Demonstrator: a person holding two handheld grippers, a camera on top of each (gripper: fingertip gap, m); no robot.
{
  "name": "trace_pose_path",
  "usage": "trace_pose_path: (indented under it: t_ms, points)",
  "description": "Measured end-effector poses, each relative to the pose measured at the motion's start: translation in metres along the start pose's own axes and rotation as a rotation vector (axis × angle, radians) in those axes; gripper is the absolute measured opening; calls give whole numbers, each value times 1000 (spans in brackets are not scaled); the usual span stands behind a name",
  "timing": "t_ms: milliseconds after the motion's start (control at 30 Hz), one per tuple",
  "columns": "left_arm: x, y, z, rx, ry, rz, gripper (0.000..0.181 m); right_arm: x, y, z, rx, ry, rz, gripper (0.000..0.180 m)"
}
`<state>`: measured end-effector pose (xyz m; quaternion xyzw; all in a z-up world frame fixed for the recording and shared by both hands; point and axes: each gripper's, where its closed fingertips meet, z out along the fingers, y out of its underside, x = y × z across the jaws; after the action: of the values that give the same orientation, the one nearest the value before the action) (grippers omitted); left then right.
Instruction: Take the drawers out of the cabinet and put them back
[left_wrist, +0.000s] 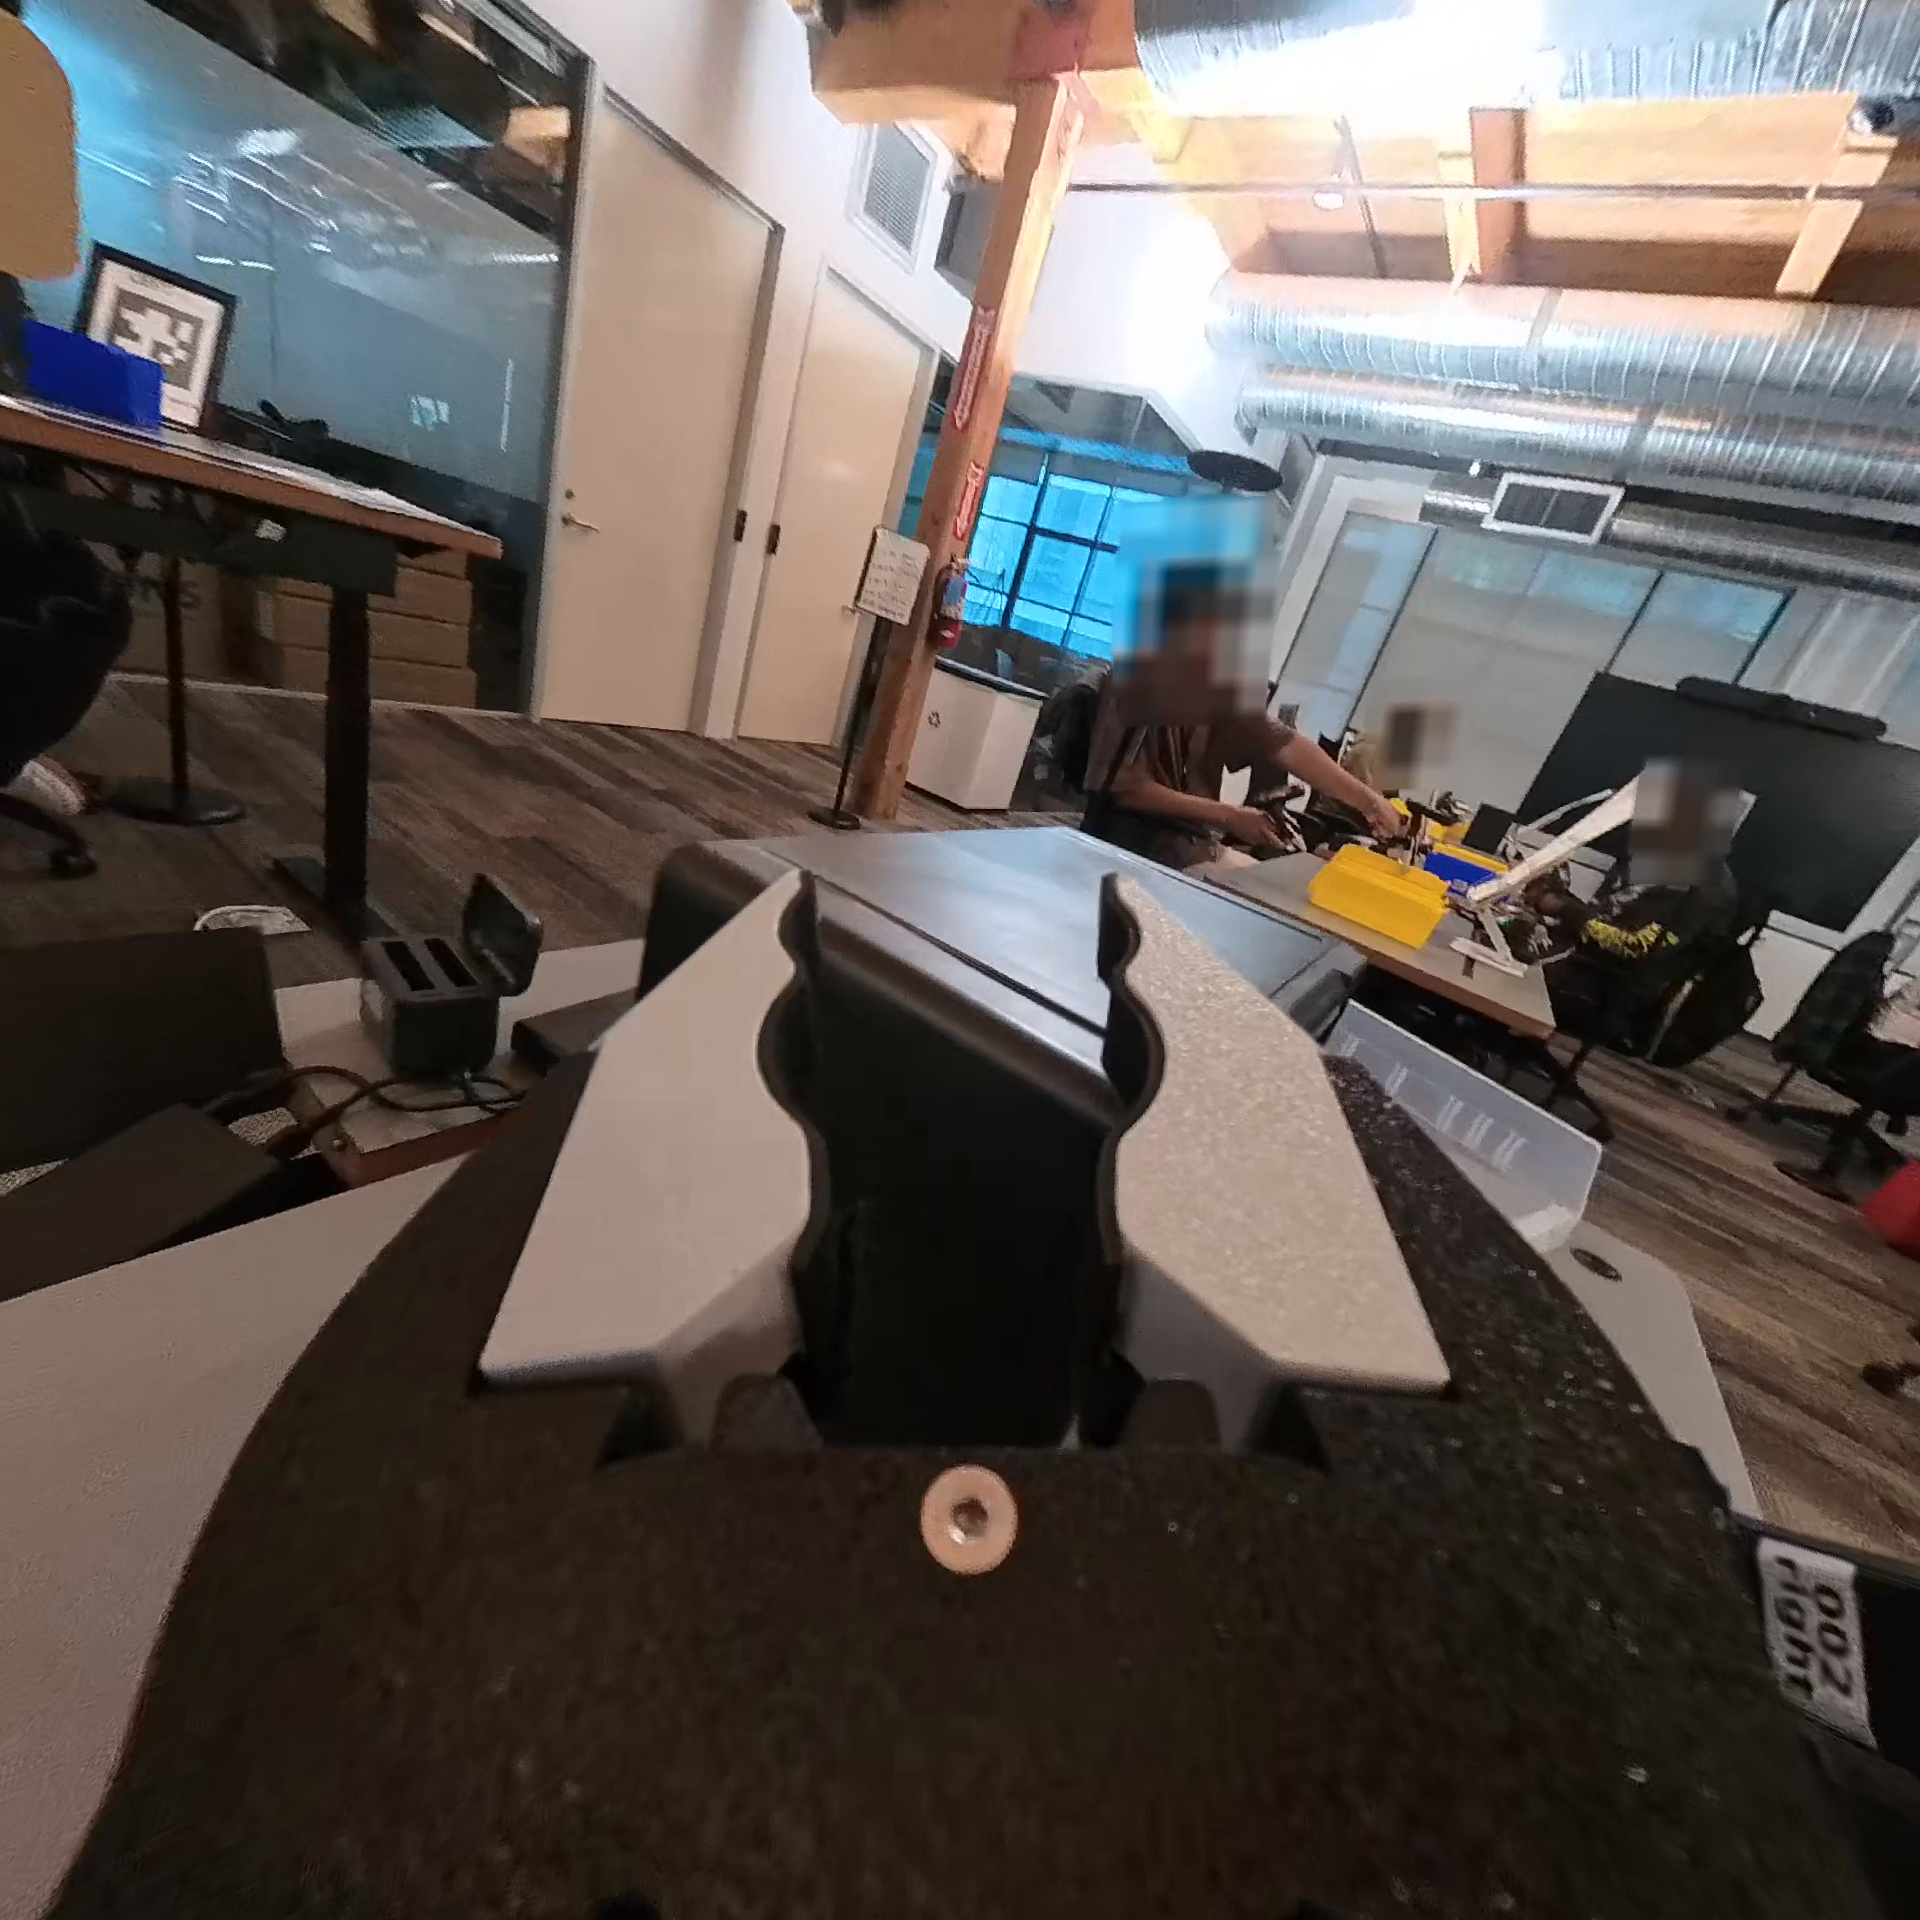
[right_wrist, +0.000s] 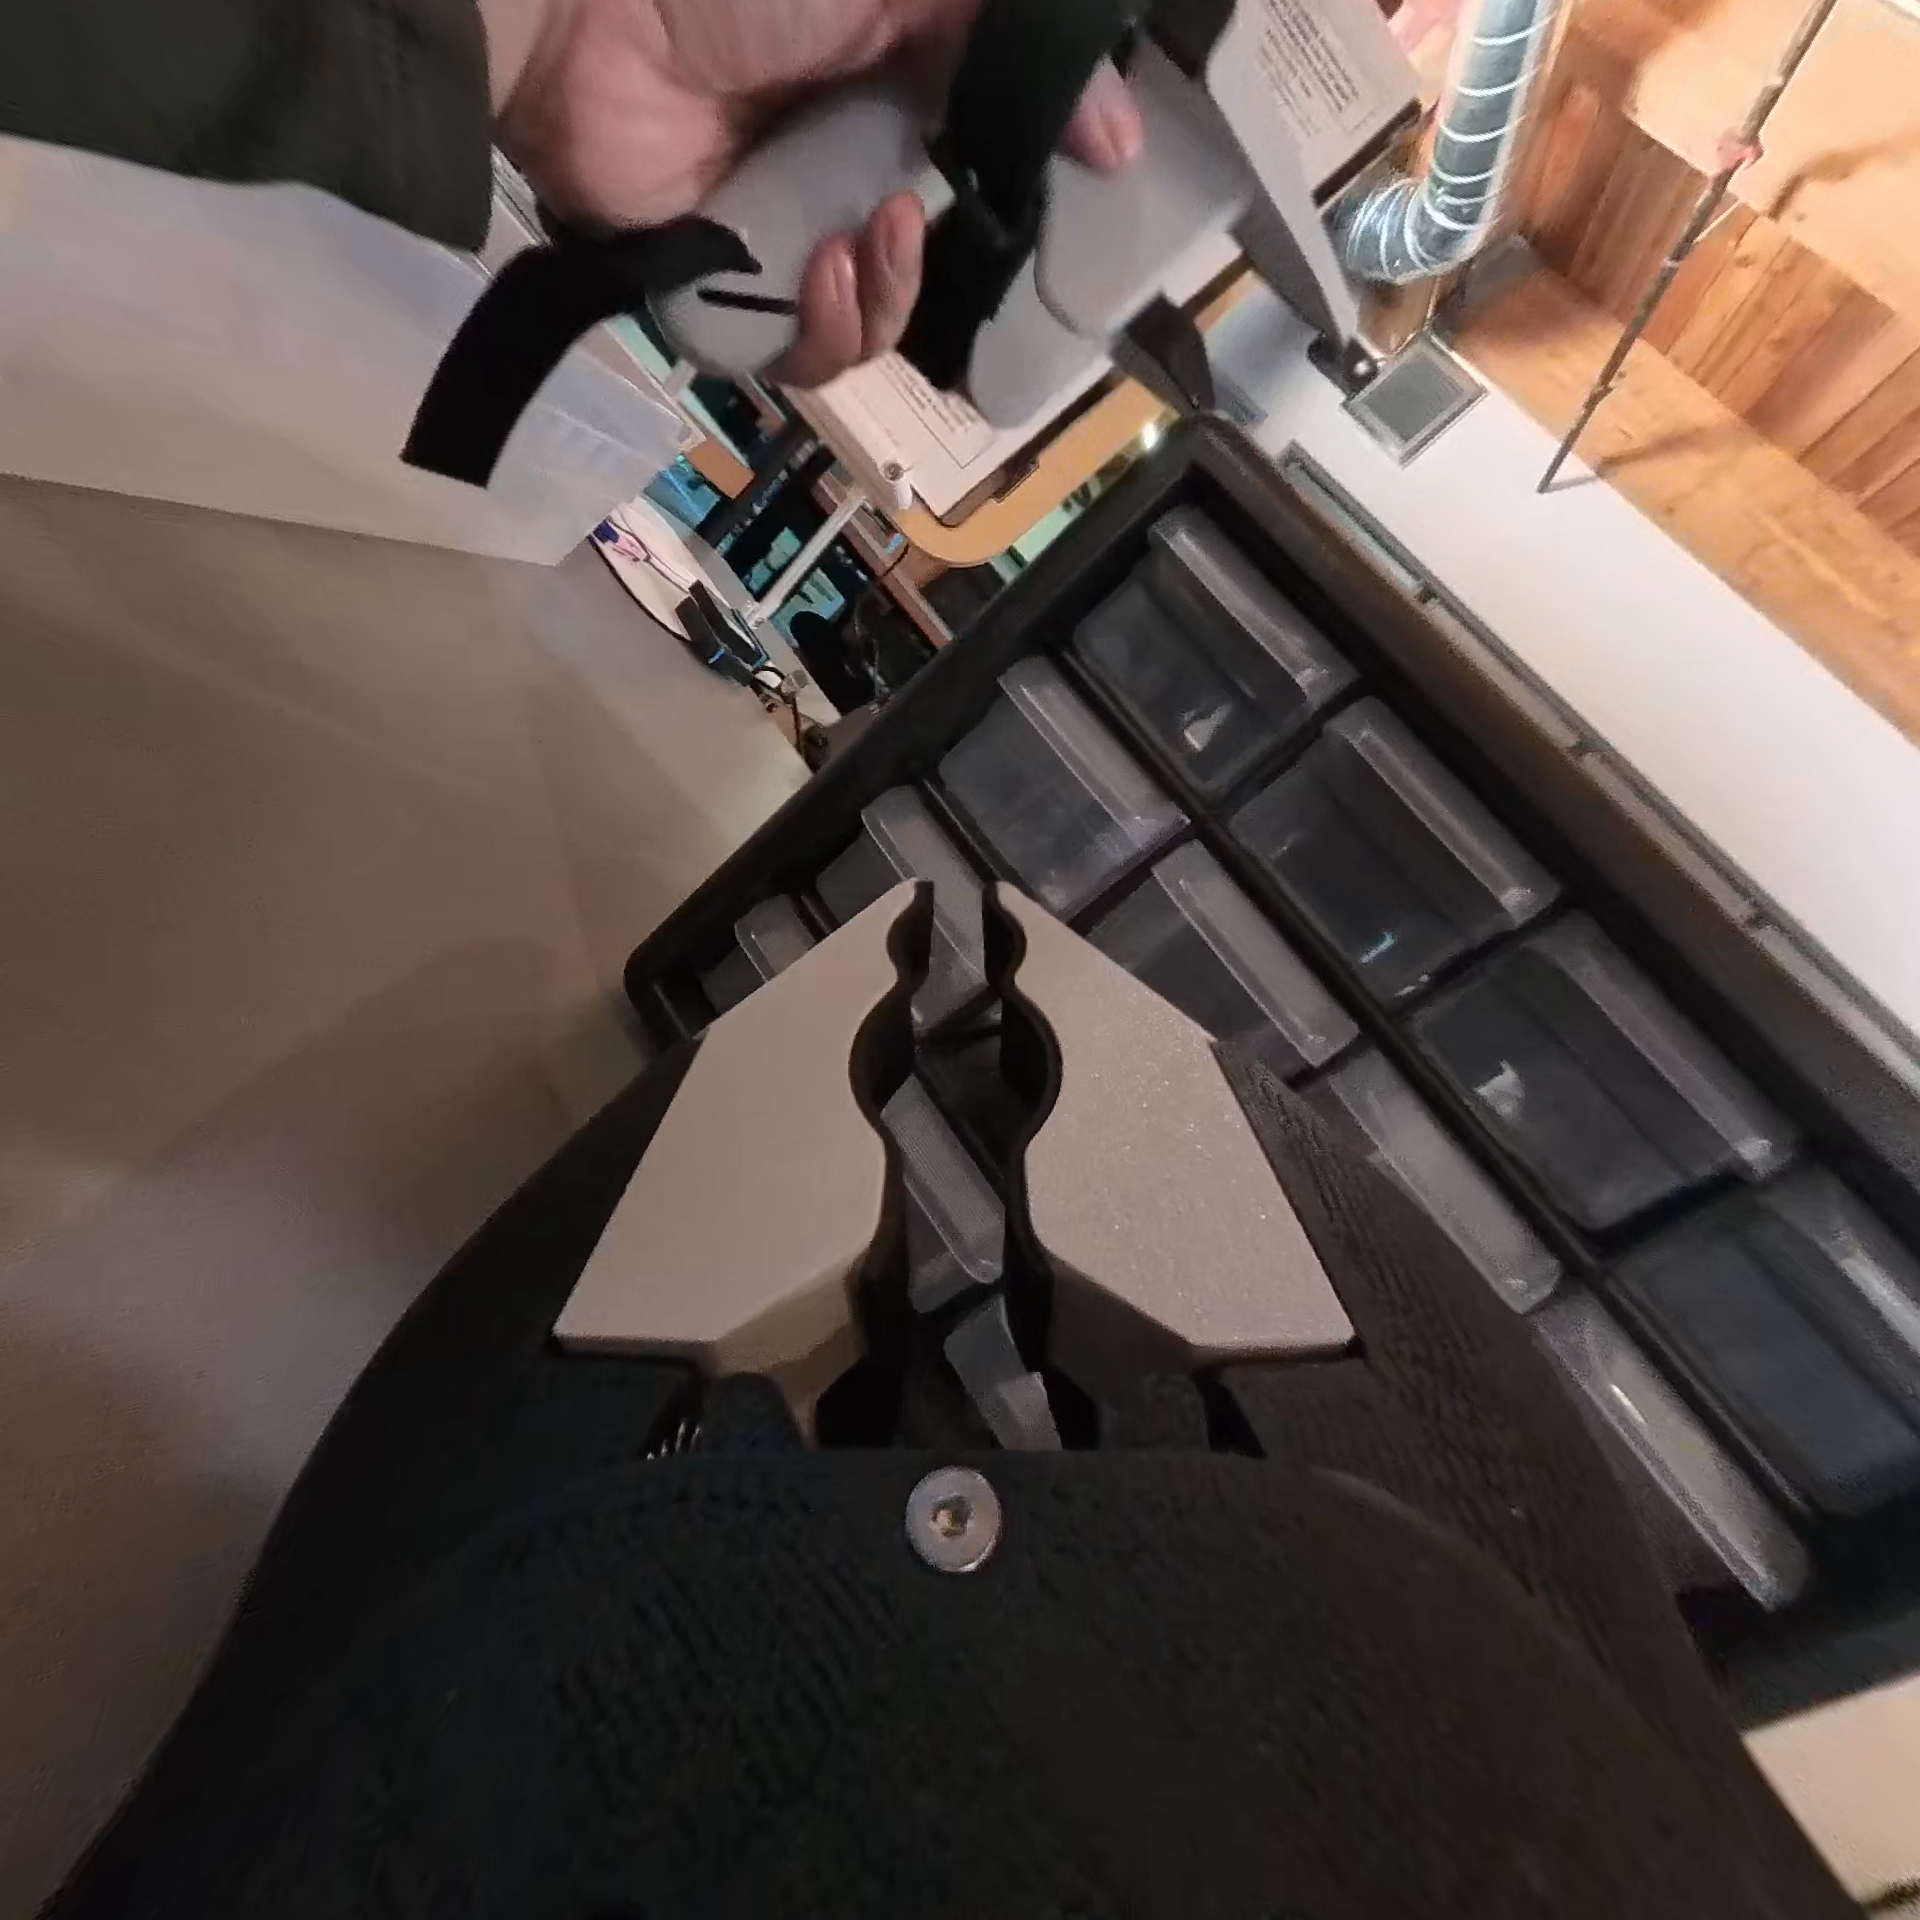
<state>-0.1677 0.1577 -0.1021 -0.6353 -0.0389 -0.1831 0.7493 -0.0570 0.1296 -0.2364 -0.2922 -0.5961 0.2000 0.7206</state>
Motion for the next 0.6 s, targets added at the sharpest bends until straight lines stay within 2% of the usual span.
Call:
trace_pose_path:
  t_ms: [100, 167, 300, 367, 433, 467, 533, 567, 600]
  points:
    - [-12, -12, -19, -1, -71, -15, 56, 1, 3, 3, 2, -9, 30, 8]
    - [-27, -17, -43, -39, -221, -8, 51, 4, 3, 2, 11, -5, 44, 7]
    - [-92, -18, -119, -251, -648, 97, 46, 16, -2, -1, 64, 19, 112, 7]
    - [-128, -15, -152, -444, -748, 165, 45, 22, -3, 0, 77, 33, 140, 7]
    - [-155, 3, -174, -689, -703, 230, 44, 20, -5, 0, 89, 25, 142, 7]
    - [-165, 14, -184, -811, -646, 277, 36, 19, -7, 0, 95, 21, 135, 7]
    - [-179, 44, -208, -1032, -522, 322, 3, 16, -11, 0, 107, 13, 120, 7]
    - [-179, 60, -219, -1116, -428, 305, 0, 15, -13, 0, 115, 11, 116, 7]
    - [-186, 70, -231, -1176, -422, 286, 5, 14, -14, -1, 121, 9, 114, 7]
